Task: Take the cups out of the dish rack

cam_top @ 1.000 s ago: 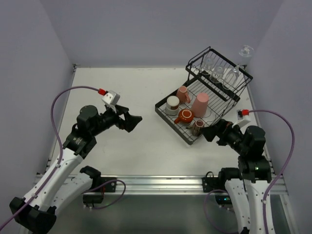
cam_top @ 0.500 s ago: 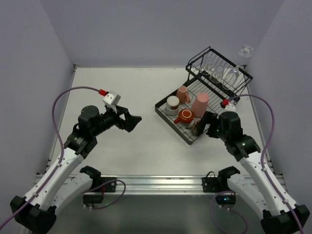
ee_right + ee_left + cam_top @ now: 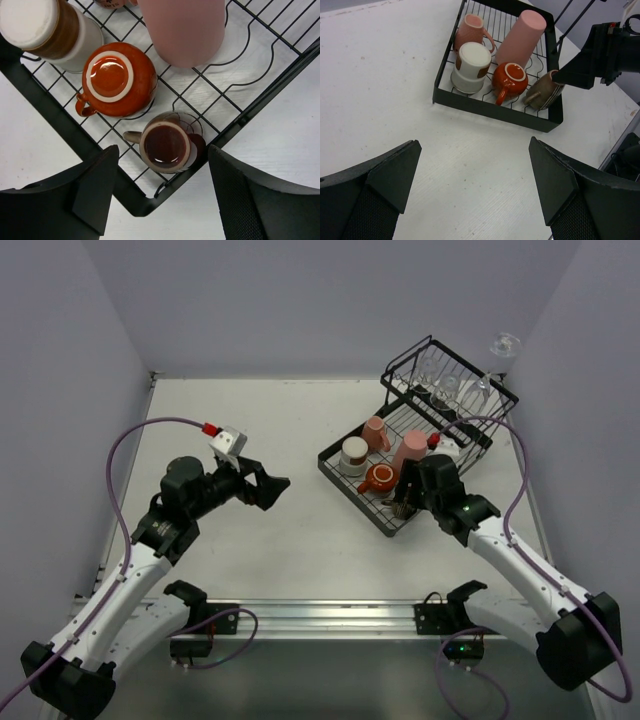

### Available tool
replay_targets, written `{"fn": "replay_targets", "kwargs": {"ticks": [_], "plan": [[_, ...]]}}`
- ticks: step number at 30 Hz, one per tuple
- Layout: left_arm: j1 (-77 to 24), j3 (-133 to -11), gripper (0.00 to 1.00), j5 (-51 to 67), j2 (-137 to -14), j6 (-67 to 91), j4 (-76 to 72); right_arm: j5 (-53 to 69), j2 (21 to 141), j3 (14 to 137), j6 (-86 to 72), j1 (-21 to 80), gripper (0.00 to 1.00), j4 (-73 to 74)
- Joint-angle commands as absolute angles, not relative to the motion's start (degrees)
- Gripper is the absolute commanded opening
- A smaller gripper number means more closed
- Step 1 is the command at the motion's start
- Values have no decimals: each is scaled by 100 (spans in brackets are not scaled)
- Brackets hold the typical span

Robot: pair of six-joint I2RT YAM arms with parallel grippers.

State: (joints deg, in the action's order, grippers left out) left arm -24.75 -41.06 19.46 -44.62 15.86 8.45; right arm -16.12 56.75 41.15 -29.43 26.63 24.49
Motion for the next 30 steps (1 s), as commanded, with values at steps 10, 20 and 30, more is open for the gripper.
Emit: {"fn": "replay_targets", "kwargs": {"ticks": [10, 20, 30], "plan": [[-2435, -4096, 100, 1916, -4447, 1512, 809, -2004, 6415, 4377, -2812, 2725, 68, 1714], [-2435, -4113, 100, 1960, -4526, 1529, 809, -2259, 6530, 4210, -2892, 2760, 58, 1723], [-2435, -4131, 100, 2083, -4614, 1600, 817, -2215, 6478, 4289, -2856, 2760, 65, 1916]]}}
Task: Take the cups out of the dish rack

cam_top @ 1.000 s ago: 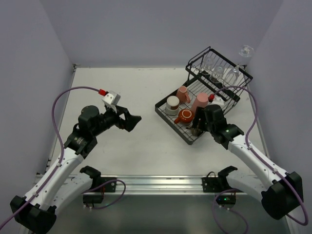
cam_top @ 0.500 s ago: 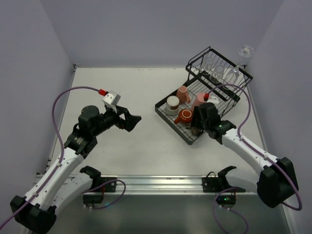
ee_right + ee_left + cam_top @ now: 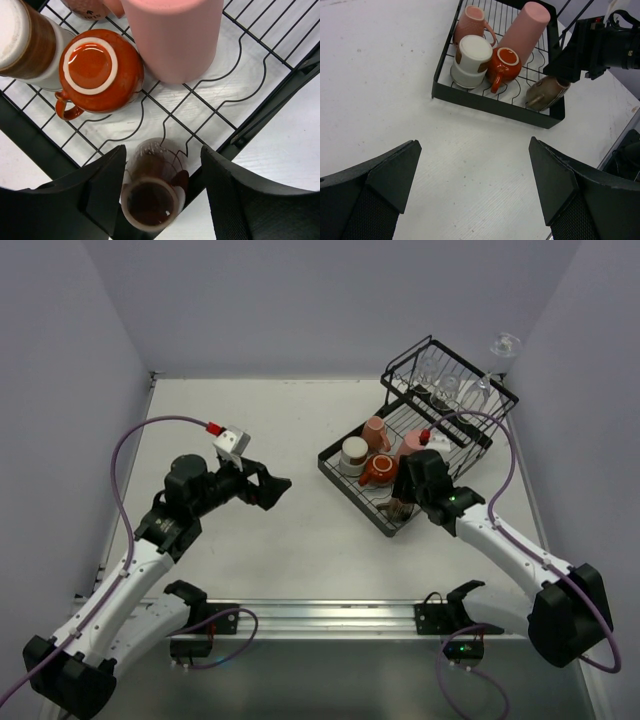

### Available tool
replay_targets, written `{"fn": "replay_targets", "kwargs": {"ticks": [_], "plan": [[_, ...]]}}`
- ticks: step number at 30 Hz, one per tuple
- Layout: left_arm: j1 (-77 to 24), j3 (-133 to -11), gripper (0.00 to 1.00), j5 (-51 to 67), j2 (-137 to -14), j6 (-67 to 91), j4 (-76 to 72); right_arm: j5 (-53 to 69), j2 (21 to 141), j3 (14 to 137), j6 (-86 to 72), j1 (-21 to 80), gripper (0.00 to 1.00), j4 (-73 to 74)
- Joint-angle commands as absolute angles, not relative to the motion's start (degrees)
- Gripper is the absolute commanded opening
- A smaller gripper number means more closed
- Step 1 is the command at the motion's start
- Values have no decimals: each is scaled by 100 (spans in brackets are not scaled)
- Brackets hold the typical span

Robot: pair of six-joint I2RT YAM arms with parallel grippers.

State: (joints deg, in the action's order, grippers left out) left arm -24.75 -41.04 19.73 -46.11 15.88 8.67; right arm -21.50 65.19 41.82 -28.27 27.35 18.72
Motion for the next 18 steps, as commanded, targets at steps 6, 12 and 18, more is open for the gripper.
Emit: {"fn": "replay_targets", "kwargs": {"ticks": [6, 12, 18], "plan": [[-2435, -4131, 100, 2022, -4588, 1582, 826, -2083, 6390, 4219, -2883, 2795, 67, 2021], [-2435, -4148, 100, 1995, -4614, 1565, 853, -1715, 6030, 4210, -2944, 2918, 69, 2276], [-2435, -4157, 100, 2013, -4667, 1556, 861, -1425, 6169, 4069, -2997, 2936, 72, 2285]]}}
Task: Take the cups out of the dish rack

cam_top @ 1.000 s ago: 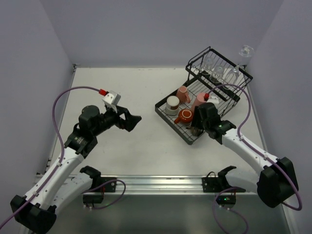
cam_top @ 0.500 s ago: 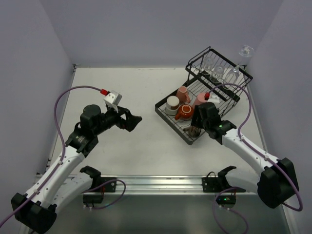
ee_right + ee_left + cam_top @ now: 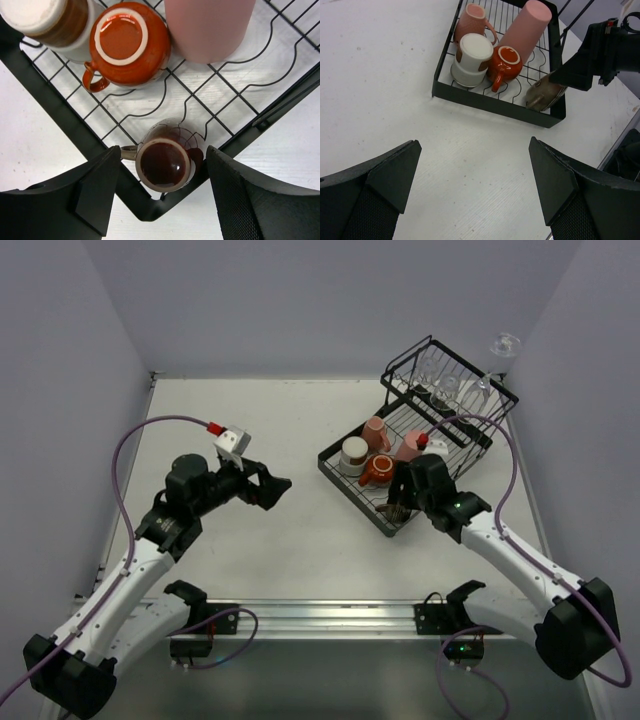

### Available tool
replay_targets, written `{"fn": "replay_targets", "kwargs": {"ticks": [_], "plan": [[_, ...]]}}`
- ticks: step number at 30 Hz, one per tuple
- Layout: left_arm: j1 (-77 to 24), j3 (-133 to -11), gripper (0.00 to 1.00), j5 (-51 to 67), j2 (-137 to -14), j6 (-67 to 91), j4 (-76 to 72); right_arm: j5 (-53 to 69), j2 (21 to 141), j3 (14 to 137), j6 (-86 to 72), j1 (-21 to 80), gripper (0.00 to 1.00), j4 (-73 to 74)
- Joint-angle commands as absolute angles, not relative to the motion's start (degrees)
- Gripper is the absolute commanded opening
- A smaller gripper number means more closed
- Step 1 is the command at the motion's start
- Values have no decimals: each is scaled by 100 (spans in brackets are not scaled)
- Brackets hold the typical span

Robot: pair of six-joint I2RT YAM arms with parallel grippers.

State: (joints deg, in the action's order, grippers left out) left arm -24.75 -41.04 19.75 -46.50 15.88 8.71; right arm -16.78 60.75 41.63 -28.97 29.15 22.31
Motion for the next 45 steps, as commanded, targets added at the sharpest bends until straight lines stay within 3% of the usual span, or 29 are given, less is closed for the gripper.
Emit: {"fn": "replay_targets", "kwargs": {"ticks": [1, 11, 13, 14, 22, 28, 33, 34, 41, 45], "plan": [[-2435, -4157, 100, 2013, -4676, 1564, 853, -1415, 6222, 4069, -2997, 2936, 72, 2259], [-2435, -4148, 100, 2065, -4711, 1573, 861, -1617, 6618, 4297, -3067, 2962, 63, 2390], [-2435, -4148, 100, 2074, -4711, 1591, 870, -1643, 6662, 4324, -3067, 2962, 42, 2443], [-2435, -4148, 100, 2083, -4711, 1582, 879, -1678, 6636, 4316, -3085, 2953, 38, 2435], [-2435, -4210, 100, 2522, -4860, 1941, 774, -1671, 5029, 4491, -3015, 2997, 30, 2478], [-2435, -4263, 99, 3381, -4825, 2785, 169, -634, 4123, 4720, -3295, 2997, 28, 2190], [-2435, -4061, 90, 3850, -4685, 3550, -799, 698, 4236, 4290, -3857, 2988, 26, 718], [-2435, -4052, 82, 3876, -4667, 3542, -896, 964, 4332, 4228, -4189, 2988, 26, 425], [-2452, -4210, 49, 4060, -4597, 2918, -563, 2390, 5193, 4034, -5483, 2988, 25, -1327], [-2636, -4324, 45, 4035, -4737, 2708, -441, 2627, 5466, 3973, -5748, 2997, 24, -1591]]}}
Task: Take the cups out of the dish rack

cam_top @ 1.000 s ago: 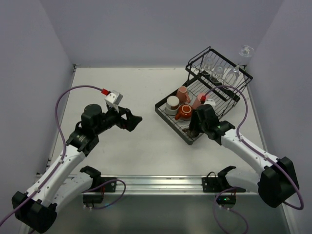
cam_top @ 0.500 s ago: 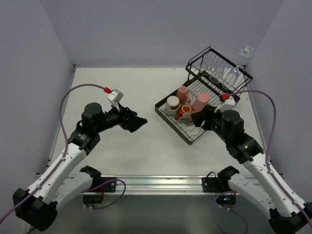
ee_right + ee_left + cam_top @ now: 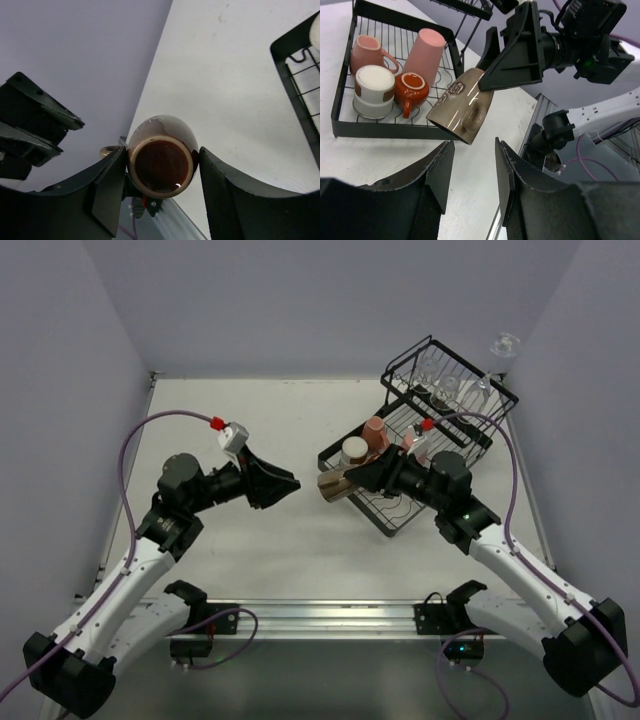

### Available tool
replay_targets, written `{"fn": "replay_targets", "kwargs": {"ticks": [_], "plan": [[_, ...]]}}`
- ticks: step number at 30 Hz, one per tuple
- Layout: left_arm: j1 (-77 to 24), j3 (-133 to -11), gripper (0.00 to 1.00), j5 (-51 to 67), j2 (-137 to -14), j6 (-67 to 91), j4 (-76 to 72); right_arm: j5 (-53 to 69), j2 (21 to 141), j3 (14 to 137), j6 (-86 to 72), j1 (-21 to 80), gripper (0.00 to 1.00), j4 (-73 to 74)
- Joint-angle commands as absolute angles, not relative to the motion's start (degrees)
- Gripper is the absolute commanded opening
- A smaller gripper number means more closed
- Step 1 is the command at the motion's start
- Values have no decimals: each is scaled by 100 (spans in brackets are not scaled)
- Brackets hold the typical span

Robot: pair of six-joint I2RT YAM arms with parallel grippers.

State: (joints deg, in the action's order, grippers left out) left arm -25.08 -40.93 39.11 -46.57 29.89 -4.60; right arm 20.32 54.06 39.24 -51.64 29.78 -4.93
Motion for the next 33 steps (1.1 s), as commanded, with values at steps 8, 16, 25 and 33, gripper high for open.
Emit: {"fn": "replay_targets", "kwargs": {"ticks": [8, 16, 25, 33], "plan": [[-2777, -4115, 57, 3464, -4923, 4680, -1000, 2023, 5563, 3454, -5695, 3015, 23, -2513], [-2777, -3051, 72, 3400, -4298, 5517, -2696, 2399, 5721, 3305, -6555, 3015, 20, -3241], [-3137, -2803, 71, 3648, -4693, 5195, -3305, 2531, 5686, 3419, -7356, 3006, 20, -3568], [-3480, -3164, 69, 3420, -5150, 4931, -3507, 2637, 5695, 3288, -7453, 3023, 20, -3559]]}}
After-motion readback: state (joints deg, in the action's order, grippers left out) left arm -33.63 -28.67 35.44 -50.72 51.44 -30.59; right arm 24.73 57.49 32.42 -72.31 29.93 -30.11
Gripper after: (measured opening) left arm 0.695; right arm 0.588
